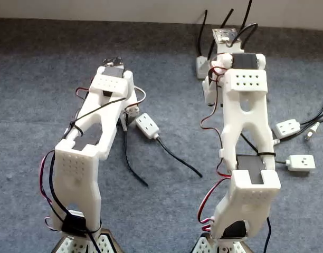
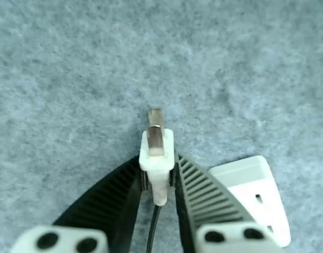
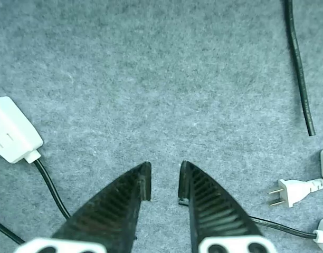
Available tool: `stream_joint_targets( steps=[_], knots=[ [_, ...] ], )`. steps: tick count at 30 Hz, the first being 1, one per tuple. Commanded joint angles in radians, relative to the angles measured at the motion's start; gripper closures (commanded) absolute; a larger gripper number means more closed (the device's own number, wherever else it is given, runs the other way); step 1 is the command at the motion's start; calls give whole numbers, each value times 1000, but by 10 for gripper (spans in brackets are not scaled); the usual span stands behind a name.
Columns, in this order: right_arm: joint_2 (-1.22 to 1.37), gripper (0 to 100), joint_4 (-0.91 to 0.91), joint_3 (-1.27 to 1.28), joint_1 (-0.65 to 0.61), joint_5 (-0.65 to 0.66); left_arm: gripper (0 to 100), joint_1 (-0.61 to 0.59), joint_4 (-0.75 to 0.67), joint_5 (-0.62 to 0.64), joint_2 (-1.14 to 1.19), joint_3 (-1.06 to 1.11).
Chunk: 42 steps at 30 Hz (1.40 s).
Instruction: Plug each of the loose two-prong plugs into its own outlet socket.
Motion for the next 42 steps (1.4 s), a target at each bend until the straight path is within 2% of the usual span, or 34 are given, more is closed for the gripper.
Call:
stream_joint_targets(
  steps=[1,6,9,15,20,22,25,30,37,42],
  knots=[
    [-54,899,-12,-4,-7,6,922,8,11,11,-4,-18],
    [-54,899,-12,-4,-7,6,928,8,9,8,-5,-24],
    [-54,899,-12,-4,-7,6,1000,8,9,5,-10,-25],
    [-53,899,-13,-5,-7,6,995,5,2,3,-10,-111],
    [-48,899,-62,1,2,6,995,25,11,-187,-13,-239],
    [-28,899,-67,-1,16,6,995,35,61,-238,-15,-300],
    [21,899,-68,-8,27,6,995,47,110,-267,-15,-374],
    [68,899,-113,-8,39,6,995,58,115,-269,-25,-398],
    [68,899,-119,-10,42,6,995,62,170,-262,-249,-394],
    [68,899,-134,-4,42,6,995,128,275,-256,-469,-384]
  ],
)
